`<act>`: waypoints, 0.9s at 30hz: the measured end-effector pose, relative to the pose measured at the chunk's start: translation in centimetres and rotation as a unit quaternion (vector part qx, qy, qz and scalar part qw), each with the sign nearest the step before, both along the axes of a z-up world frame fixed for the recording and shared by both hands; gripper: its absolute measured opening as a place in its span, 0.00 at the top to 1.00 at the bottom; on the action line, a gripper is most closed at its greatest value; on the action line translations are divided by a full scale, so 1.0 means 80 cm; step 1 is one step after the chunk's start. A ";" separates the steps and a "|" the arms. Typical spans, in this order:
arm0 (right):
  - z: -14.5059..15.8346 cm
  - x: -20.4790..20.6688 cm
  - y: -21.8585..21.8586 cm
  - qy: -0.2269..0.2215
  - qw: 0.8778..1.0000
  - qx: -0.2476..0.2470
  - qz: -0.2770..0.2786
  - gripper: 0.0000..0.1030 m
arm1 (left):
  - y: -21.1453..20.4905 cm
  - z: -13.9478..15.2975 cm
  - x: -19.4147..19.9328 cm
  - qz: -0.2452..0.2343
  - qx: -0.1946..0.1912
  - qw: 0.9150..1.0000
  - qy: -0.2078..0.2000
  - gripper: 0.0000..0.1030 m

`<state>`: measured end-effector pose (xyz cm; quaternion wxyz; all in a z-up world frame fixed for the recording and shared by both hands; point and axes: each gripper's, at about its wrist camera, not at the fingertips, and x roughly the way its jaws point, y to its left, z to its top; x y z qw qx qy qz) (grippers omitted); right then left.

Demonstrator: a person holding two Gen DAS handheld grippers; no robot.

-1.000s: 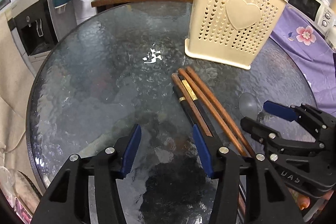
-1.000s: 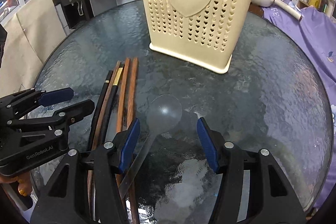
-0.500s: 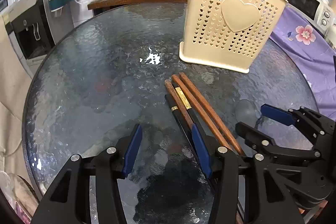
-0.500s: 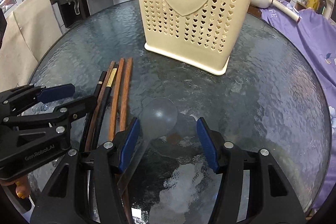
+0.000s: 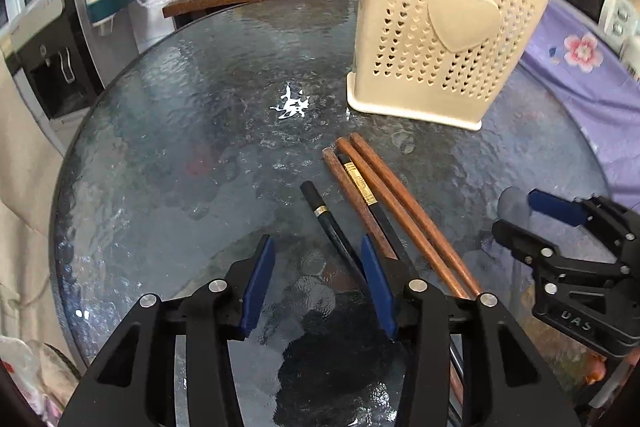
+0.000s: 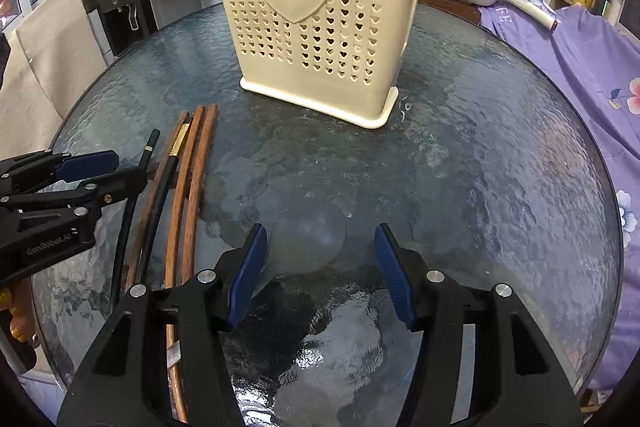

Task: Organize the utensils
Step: 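Close the left tool on a black chopstick while the right tool grasps a clear spoon, then lift the black chopstick and clear spoon and carry them over the holder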

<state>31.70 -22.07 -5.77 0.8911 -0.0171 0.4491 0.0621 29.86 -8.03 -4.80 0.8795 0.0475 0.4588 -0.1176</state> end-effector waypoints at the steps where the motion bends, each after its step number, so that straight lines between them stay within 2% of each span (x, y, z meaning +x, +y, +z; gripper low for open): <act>1: 0.000 0.000 0.000 0.002 1.000 0.001 -0.003 0.45 | -0.004 0.000 0.000 -0.003 0.006 1.000 -0.001 0.59; 6: 0.001 0.001 0.004 0.008 1.000 -0.001 -0.012 0.47 | -0.015 0.000 0.002 -0.015 0.018 1.000 -0.004 0.74; 10: 0.003 -0.001 0.012 0.004 1.000 -0.004 -0.003 0.63 | -0.012 0.000 0.007 -0.018 0.013 1.000 -0.002 0.84; 18: 0.002 0.002 0.014 0.000 1.000 0.001 -0.004 0.63 | -0.003 0.002 0.026 -0.003 -0.035 0.999 0.021 0.92; 27: 0.003 0.004 0.006 -0.012 1.000 0.016 0.004 0.63 | 0.000 0.001 0.038 0.008 -0.055 0.998 0.034 0.93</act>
